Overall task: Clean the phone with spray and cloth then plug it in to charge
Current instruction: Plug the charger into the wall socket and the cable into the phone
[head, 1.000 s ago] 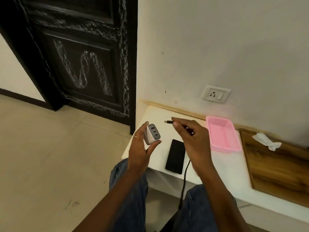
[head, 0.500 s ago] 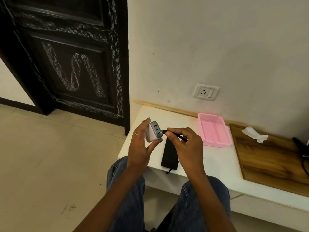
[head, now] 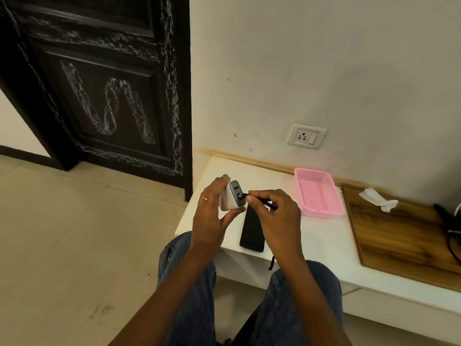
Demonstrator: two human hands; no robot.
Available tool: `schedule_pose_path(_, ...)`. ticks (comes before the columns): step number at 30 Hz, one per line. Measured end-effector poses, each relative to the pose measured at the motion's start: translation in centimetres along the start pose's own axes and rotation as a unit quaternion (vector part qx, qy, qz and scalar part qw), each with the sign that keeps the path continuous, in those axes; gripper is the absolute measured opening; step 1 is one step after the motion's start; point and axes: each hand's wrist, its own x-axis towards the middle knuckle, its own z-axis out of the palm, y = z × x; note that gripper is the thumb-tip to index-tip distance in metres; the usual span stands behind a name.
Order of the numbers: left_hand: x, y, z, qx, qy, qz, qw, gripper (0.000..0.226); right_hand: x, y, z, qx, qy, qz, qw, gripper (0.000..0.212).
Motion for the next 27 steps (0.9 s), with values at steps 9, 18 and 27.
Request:
schedule_pose_path(9, 0.26, -0.13, -0.06, 0.012, -0.004, 0.032, 0.999, 0.065, 0.09, -0.22, -0.21, -0.064, -0.006, -0.018, 0.998, 0.018)
schedule_pose_path(18, 0.58, 0.02, -0.36, 0.046, -0.02, 0.077, 0.996, 0.07, 0.42, -0.35, -0.47, -0.151, -0.005, -0.035, 0.988, 0.02)
schedule_pose_path(27, 0.48, 0.37, -0.38, 0.045, -0.061, 0.067, 0.995, 0.067, 0.51, 0.17, -0.54, -0.179, -0.031, -0.062, 0.981, 0.02)
